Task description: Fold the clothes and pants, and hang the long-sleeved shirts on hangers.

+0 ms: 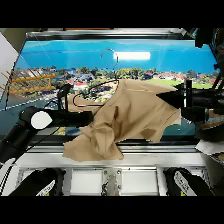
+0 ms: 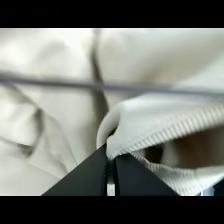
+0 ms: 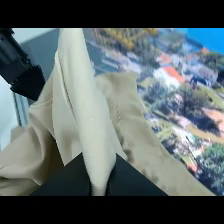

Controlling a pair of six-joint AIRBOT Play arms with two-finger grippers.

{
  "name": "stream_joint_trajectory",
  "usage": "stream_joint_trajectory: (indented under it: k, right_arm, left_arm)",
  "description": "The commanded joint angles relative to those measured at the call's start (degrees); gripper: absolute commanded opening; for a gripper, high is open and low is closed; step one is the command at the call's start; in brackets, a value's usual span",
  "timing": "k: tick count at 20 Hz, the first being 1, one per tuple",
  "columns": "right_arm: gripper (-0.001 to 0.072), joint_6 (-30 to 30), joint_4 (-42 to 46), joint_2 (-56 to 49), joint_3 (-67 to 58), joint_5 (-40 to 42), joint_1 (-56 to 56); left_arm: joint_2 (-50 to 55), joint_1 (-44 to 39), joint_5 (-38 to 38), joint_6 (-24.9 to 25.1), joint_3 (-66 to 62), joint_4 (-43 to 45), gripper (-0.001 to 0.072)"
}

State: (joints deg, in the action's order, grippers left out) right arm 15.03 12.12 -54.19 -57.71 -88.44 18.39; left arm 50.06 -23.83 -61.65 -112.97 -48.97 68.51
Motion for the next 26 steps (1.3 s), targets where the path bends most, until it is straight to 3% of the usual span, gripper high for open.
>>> stream_joint_trajectory:
  k: [1,10,14,26]
  right_arm:
    - [0.0013,2.4,-5.3,0.9,-0.1,0.2,0.0]
    - [0.0013,5.2,-3.0,1.9,-0.1,-0.3,0.0]
    - [0.0013,5.4,1.2,1.9,0.0,0.4,0.0]
    - [0.0013,5.4,9.1,1.9,1.2,0.6,0.0]
  left_arm:
    - [-1.6,5.4,-1.4,3.1,0.3,0.3,0.0017]
    - [-1.6,12.5,0.1,6.0,0.3,0.3,0.0017]
    - [-1.6,15.1,-0.1,10.2,0.3,-4.0,0.0018]
    - [-1.6,23.1,-6.0,16.6,-5.4,-4.0,0.0017]
